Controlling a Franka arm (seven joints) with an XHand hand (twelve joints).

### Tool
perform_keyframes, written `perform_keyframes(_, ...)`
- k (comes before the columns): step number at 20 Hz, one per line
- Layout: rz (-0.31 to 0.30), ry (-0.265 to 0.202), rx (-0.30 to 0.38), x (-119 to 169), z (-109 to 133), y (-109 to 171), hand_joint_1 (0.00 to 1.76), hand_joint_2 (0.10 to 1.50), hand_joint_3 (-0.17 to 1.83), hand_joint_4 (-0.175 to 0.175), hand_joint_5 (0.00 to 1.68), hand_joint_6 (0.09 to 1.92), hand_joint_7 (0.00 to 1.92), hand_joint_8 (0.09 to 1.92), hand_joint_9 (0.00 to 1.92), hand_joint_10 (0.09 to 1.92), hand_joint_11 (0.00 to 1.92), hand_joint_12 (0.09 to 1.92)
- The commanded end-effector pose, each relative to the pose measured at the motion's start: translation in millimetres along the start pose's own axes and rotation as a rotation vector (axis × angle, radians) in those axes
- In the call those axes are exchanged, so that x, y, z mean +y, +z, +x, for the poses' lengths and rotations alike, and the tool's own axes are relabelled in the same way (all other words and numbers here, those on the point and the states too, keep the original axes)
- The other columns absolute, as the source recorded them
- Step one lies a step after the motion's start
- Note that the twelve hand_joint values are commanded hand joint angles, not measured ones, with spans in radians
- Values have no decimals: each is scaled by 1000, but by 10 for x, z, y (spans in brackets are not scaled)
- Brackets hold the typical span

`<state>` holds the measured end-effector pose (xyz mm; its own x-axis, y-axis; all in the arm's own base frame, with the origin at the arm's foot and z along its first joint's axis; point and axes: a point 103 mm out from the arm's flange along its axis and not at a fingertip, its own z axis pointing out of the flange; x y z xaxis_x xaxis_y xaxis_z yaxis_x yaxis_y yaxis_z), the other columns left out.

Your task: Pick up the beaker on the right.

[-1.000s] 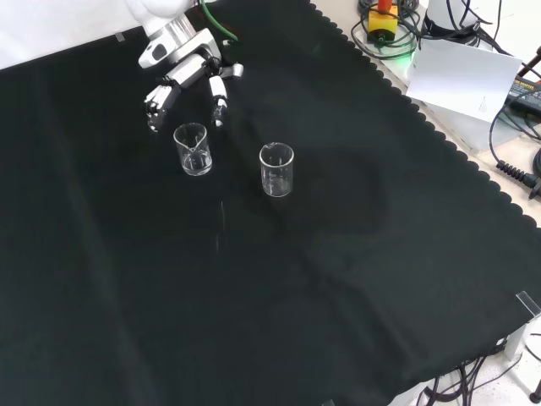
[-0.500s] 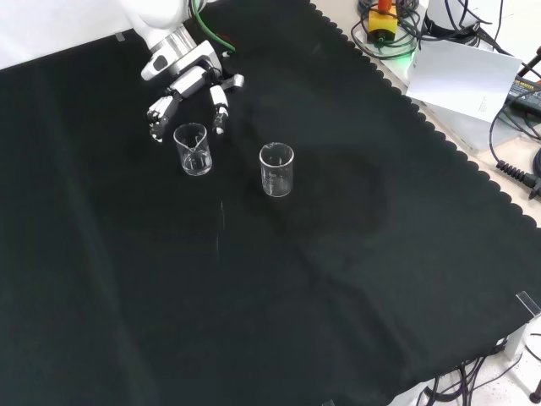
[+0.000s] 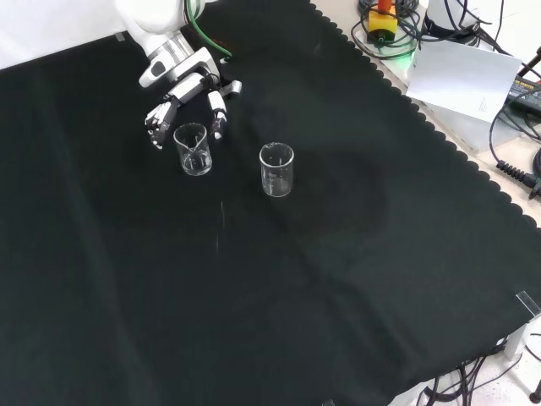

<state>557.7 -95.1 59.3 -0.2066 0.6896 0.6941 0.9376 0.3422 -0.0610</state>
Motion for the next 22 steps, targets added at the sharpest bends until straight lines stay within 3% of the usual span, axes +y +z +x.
perform_keyframes(1, 0, 1, 29, 43, -30, 71, 914, 529, 559, -28, 457, 87, 303, 682, 423, 641, 43, 1407)
perform_keyframes(10, -37, -10, 77, 83, -57, 126, 943, 503, 612, -32, 510, 87, 324, 678, 464, 611, 81, 1380)
perform_keyframes(22, -1, -40, 127, 152, -26, 229, 920, 481, 625, -36, 513, 87, 321, 677, 498, 606, 146, 1360)
